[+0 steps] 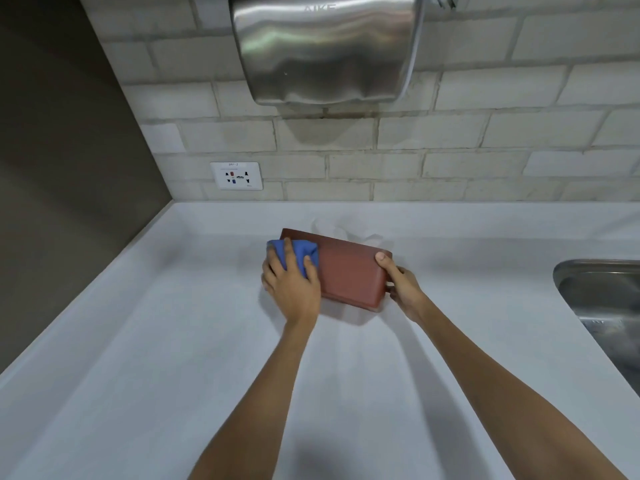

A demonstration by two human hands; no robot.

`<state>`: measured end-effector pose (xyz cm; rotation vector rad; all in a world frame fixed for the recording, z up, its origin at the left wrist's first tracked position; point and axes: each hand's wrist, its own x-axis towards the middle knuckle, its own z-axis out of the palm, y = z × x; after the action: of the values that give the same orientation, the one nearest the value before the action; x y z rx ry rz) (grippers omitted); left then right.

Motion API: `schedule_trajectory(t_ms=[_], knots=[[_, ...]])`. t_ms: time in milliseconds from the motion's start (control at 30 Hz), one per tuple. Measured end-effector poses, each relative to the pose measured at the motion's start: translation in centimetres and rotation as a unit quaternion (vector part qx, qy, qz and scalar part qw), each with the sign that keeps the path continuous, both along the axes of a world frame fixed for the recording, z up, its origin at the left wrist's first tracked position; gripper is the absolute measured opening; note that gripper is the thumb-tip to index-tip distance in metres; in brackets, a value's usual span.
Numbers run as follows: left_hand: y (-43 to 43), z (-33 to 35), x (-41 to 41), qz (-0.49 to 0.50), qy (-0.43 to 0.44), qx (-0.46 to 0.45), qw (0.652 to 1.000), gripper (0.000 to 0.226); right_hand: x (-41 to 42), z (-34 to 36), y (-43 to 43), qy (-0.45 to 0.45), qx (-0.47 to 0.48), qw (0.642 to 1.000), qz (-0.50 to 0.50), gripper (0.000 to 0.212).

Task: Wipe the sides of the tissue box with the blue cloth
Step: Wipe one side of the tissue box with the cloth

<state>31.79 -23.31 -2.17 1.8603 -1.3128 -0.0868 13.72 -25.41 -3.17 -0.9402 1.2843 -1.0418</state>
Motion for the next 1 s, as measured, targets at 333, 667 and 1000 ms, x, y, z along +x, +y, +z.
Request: schedule_trajectory(t_ms=[333,667,1000], knots=[[4.5,-0.3,-6.1,-0.148,0.053,-0.040,0.987,0.048,2.3,0.7,1.4,0.027,-0.085,0.994,-0.068,0.083],[2.3,3.4,-2.1,-0.031,0.331,0.063,0.941,0.077,7.3,0.5,4.4,0.153,-0.228,0.959,-0.072,0.065],[3.6,0.5,0.3,0.028,0.411,0.073,0.908,0.046,10.0,-1.6,8.3,0.240,-0.309,0.919,-0.048,0.084]])
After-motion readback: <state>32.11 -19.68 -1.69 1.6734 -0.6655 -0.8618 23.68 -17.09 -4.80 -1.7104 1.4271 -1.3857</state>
